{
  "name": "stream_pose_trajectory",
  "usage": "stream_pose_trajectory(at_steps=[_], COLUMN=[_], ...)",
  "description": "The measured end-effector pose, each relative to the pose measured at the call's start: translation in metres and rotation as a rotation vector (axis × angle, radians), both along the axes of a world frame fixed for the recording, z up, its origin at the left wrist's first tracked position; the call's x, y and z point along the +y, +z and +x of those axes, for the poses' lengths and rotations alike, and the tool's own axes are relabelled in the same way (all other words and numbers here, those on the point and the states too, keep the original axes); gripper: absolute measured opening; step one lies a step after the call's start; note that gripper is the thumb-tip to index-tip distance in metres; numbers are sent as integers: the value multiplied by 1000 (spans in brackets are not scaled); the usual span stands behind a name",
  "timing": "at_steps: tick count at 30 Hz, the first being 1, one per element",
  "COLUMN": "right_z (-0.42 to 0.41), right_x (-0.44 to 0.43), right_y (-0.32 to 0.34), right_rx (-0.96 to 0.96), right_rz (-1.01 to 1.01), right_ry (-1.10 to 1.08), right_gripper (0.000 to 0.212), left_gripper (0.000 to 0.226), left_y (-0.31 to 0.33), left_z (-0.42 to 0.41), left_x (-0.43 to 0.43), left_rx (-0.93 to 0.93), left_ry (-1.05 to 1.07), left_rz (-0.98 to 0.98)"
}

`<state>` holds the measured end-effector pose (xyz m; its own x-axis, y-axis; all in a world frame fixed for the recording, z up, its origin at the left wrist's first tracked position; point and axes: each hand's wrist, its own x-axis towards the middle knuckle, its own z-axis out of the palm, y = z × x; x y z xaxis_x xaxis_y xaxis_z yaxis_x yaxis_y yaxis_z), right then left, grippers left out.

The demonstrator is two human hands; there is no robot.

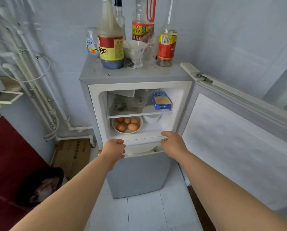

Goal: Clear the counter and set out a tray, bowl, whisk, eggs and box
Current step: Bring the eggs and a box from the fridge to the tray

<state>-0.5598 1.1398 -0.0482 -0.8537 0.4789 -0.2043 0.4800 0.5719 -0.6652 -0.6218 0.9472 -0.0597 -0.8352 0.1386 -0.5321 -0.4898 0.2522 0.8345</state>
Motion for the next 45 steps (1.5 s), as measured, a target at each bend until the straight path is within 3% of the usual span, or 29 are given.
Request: stream_pose_trajectory(at_steps=[6, 13, 18, 24, 29, 37, 45], right_z=[-56, -118, -164, -212, -230, -237, -235], right_x=[-3, -1, 2, 1, -2, 1, 2], right_y=[-42, -87, -116, -146, -159, -171, -173], right_rx=[-35, -25, 6, -11, 18, 82, 130], right_rz=[-12, 23, 40, 204, 217, 274, 191], right_ry=[19, 82, 133, 197, 166, 193, 193], right_gripper=[43, 47, 49, 39, 33, 28, 29], left_gripper=[42, 37, 25, 41, 53, 46, 53], left_y=[-43, -79, -108, -139, -165, -169, -163], left_z=[-54, -107, -146, -184, -206, -210, -204], left_x=[16, 46, 58, 70, 74, 76, 79], left_rx=[77, 209, 308, 410, 409, 513, 450], left_ry=[-46, -38, -78, -186, -191, -179, -185], left_rz=[-169, -264, -483, -757, -816, -923, -901])
